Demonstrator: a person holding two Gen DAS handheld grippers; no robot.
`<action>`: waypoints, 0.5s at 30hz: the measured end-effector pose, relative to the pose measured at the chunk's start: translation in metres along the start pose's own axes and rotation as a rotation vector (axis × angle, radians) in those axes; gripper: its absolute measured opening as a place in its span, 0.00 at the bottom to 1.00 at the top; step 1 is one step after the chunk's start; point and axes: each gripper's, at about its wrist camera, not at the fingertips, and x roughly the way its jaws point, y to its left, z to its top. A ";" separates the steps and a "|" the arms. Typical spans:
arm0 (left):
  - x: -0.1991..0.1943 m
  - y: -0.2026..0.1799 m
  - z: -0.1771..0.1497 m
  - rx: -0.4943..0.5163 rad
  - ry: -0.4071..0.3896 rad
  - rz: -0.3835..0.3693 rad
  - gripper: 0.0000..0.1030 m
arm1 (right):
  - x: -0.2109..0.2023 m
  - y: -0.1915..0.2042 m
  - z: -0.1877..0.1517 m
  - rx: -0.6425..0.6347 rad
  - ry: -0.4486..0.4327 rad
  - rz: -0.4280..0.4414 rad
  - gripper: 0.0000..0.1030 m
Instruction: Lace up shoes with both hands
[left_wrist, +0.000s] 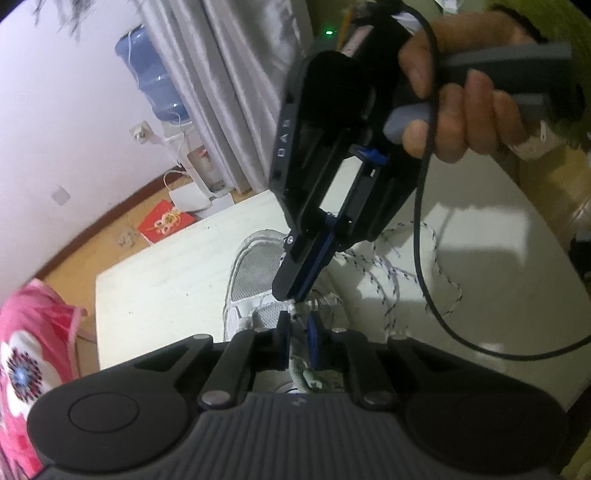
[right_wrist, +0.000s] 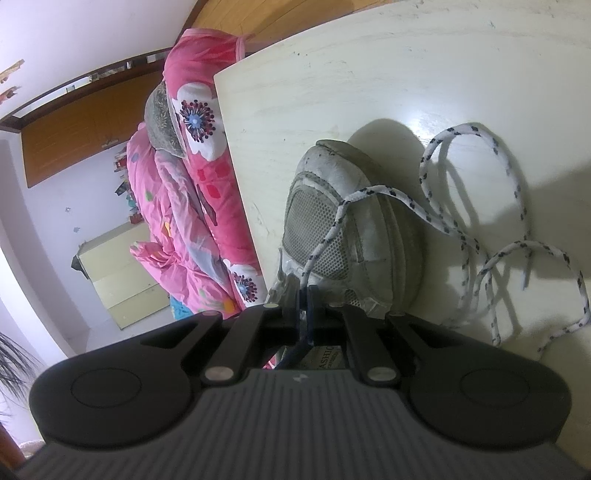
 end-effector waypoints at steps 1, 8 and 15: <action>0.000 -0.003 0.000 0.014 0.001 0.011 0.09 | 0.000 0.000 0.000 0.001 -0.001 0.000 0.02; 0.002 -0.011 0.005 0.033 0.023 0.051 0.06 | 0.000 -0.002 -0.002 0.008 -0.011 0.007 0.02; 0.000 0.002 0.012 -0.090 0.060 0.017 0.05 | -0.001 -0.004 -0.003 0.015 -0.018 0.021 0.02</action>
